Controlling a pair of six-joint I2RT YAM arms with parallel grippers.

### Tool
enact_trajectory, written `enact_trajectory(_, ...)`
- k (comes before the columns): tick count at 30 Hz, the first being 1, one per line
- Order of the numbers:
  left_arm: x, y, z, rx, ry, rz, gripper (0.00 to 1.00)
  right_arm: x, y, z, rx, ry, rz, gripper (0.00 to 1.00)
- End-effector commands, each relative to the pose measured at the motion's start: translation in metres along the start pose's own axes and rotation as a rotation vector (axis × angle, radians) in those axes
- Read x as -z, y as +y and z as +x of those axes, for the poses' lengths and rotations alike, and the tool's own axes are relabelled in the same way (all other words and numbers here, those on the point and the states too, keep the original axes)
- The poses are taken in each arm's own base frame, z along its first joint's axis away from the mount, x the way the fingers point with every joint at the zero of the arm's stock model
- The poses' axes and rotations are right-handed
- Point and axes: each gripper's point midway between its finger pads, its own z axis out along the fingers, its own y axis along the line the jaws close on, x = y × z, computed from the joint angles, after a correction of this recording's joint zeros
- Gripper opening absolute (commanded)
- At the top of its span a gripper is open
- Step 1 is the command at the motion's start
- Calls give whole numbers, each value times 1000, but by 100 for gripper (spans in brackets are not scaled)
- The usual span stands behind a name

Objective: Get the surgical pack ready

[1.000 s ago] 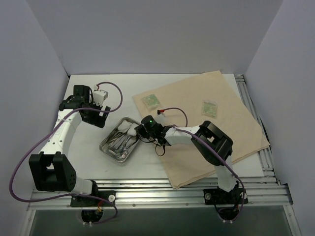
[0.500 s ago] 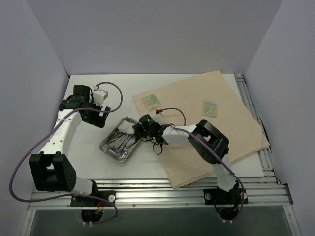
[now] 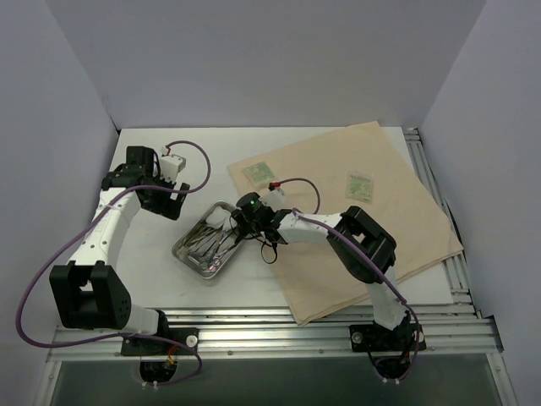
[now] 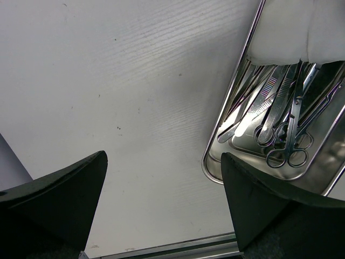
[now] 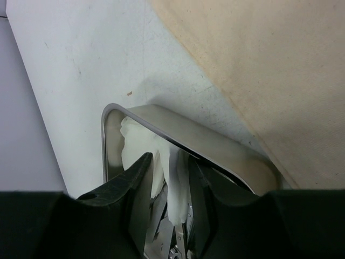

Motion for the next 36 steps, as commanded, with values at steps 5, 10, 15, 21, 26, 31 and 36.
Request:
enact_trajectory(5,10,4,-15,-5,-62,-14,96,45,47,-42,-4,-129,-47,36)
enact_trajectory(10,10,4,-16,-5,-64,-13,96,57,50,-40,-31,-95,-72,36)
enact_trajectory(15,11,5,-15,-7,-62,-19,96,65,51,-59,26,-134,-94,34)
enact_trajectory(21,13,7,-13,-11,-56,-32,96,65,73,-141,298,-69,-216,34)
enact_trajectory(26,14,7,-17,-7,-62,-24,96,63,61,-191,506,-8,-171,36)
enact_trajectory(31,12,8,-17,-7,-43,-26,96,72,-21,-267,561,-6,63,80)
enact_trajectory(36,9,9,-18,-6,-33,-28,96,92,-117,-330,439,-24,196,79)
